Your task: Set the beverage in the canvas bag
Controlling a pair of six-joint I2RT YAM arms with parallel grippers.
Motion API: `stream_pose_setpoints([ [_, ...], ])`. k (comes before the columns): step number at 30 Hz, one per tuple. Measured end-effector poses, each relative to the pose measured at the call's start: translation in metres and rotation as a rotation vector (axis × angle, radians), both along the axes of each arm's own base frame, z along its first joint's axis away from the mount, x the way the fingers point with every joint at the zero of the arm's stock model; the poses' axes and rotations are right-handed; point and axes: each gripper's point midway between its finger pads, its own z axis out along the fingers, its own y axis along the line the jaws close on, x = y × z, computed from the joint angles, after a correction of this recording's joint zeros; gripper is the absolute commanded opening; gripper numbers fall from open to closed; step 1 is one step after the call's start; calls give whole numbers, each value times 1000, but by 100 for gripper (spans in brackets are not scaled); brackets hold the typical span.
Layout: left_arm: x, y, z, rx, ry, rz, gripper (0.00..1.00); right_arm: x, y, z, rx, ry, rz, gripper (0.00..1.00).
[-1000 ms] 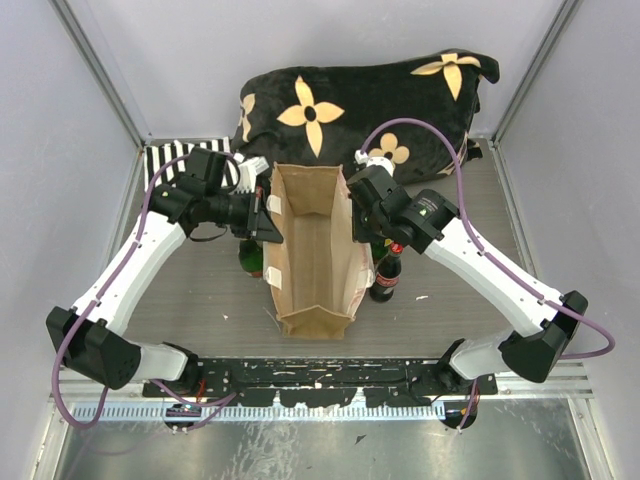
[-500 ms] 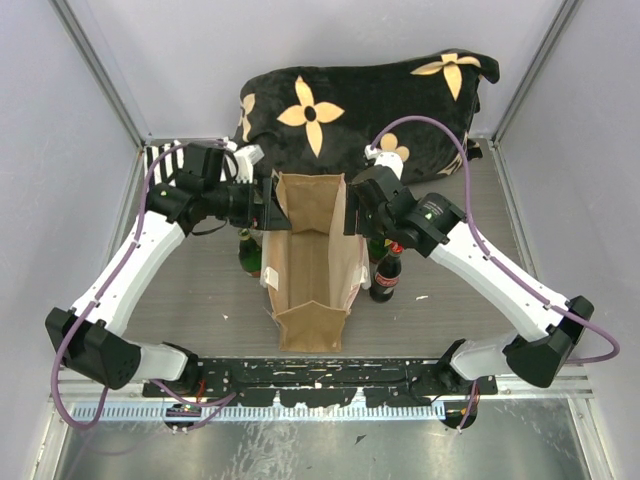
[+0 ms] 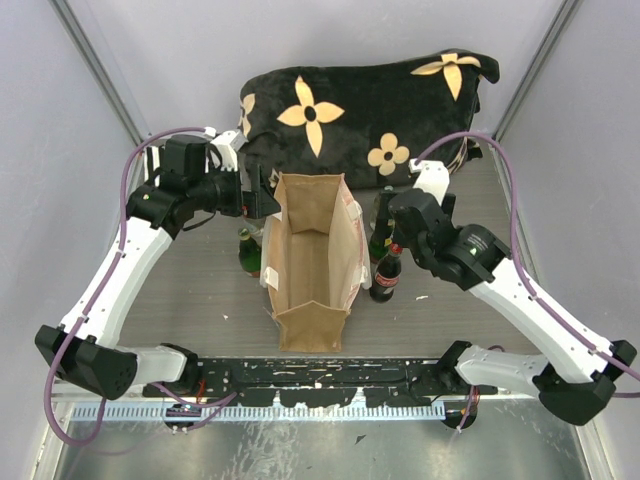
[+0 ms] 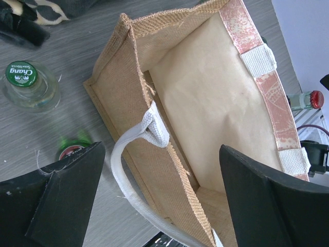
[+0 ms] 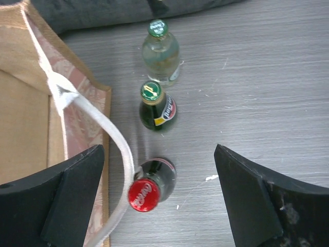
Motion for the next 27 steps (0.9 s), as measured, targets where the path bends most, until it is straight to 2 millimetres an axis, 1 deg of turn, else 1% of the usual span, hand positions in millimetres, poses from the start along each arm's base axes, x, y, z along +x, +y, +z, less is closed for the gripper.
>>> stream_pose_setpoints([
  [2,1,0,1,-1,-4,0,100,-3,-7,-6,1,-14,-13,94],
  [7,1,0,1,-3,-9,0,100,-11,-16,-35,-6,-13,-24,92],
  [11,2,0,2,-4,-14,1,100,-10,-16,-50,2,-14,-37,87],
  [14,3,0,2,-4,-14,1,100,-10,-15,-61,15,-21,-40,86],
  [23,3,0,2,-2,-14,0,100,-11,-12,-77,46,-32,-44,85],
  [27,4,0,-1,0,-8,0,99,-10,-9,-86,63,-49,-36,82],
])
